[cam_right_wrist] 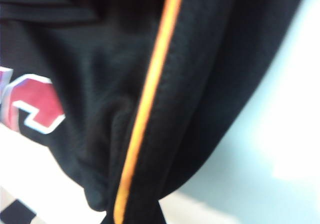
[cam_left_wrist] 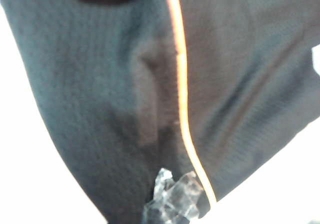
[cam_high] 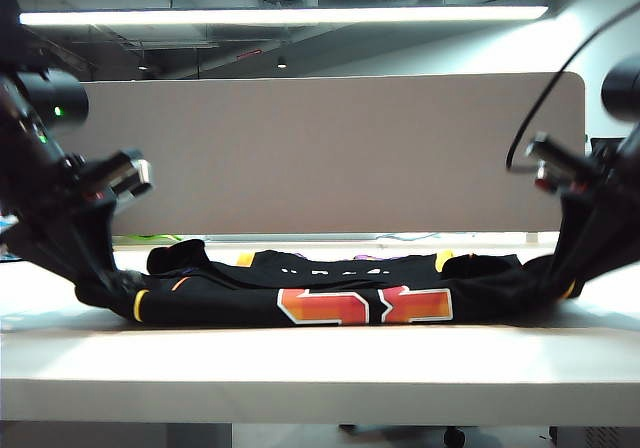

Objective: Fold the bottom side of the basketball jersey horizontally towards the center, about one-third of the way, and then fold the bottom of the basketball jersey up towards the top, creating a neat rectangle.

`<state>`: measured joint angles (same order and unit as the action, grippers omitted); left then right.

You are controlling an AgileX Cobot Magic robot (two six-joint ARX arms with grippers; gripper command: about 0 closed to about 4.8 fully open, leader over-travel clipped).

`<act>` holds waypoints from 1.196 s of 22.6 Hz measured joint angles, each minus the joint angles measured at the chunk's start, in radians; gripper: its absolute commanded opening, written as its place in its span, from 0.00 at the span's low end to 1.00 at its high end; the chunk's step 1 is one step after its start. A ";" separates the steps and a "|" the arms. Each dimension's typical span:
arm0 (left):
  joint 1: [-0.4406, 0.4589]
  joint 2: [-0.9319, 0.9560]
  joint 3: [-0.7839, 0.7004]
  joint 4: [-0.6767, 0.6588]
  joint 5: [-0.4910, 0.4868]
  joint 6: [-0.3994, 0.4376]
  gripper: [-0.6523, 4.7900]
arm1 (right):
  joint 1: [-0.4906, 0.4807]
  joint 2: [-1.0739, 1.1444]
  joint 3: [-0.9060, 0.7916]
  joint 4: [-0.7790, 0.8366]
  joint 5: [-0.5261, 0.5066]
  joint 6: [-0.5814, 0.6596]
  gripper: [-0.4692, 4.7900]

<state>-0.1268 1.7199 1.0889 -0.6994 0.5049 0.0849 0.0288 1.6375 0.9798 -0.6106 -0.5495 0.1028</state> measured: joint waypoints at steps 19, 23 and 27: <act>0.010 -0.367 0.006 0.071 -0.092 -0.010 0.11 | 0.002 -0.349 0.045 -0.067 0.101 0.009 0.09; 0.013 -0.187 0.116 0.259 -0.137 -0.037 0.11 | -0.005 -0.103 0.209 0.040 0.121 0.020 0.09; 0.015 -0.064 0.200 0.295 -0.155 -0.037 0.11 | -0.005 0.050 0.336 0.075 0.121 0.021 0.09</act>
<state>-0.1120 1.6554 1.2888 -0.4042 0.3496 0.0475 0.0238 1.6875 1.3163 -0.5358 -0.4286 0.1234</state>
